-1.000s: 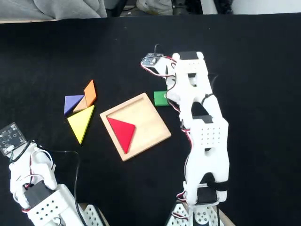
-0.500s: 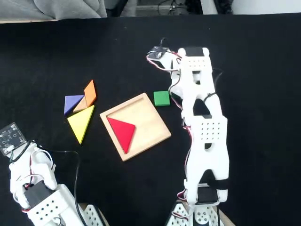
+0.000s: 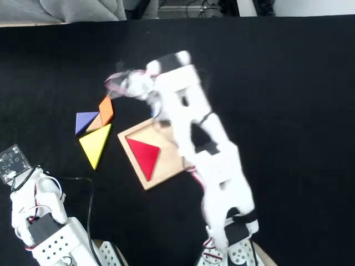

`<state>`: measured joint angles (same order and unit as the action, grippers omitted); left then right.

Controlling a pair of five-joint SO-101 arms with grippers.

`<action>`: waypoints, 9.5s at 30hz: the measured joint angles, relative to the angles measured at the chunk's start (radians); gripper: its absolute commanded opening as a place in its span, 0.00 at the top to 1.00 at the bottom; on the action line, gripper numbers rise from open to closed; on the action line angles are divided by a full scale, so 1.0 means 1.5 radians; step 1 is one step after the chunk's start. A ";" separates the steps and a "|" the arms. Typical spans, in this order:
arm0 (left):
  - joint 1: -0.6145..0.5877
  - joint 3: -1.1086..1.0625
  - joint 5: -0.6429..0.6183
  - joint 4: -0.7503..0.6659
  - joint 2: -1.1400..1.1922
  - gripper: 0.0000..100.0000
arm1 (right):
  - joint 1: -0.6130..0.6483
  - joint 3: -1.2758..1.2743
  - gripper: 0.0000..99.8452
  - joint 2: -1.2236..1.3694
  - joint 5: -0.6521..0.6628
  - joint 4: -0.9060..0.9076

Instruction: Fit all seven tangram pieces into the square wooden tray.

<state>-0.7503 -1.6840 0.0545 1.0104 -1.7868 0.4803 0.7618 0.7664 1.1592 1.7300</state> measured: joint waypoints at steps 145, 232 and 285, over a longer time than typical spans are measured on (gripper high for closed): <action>0.066 0.000 0.000 0.000 0.000 0.97 | -0.076 -0.834 0.98 -0.405 -0.637 -0.369; 0.066 0.000 0.000 0.000 0.000 0.97 | -0.192 0.149 0.74 0.146 -0.842 -0.019; 0.066 0.000 0.000 0.000 0.000 0.97 | -0.059 0.062 0.98 0.072 -0.545 -0.020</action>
<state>-0.6506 -1.6840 0.0545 1.0104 -1.7868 0.3913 0.8554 0.8738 0.3414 1.6993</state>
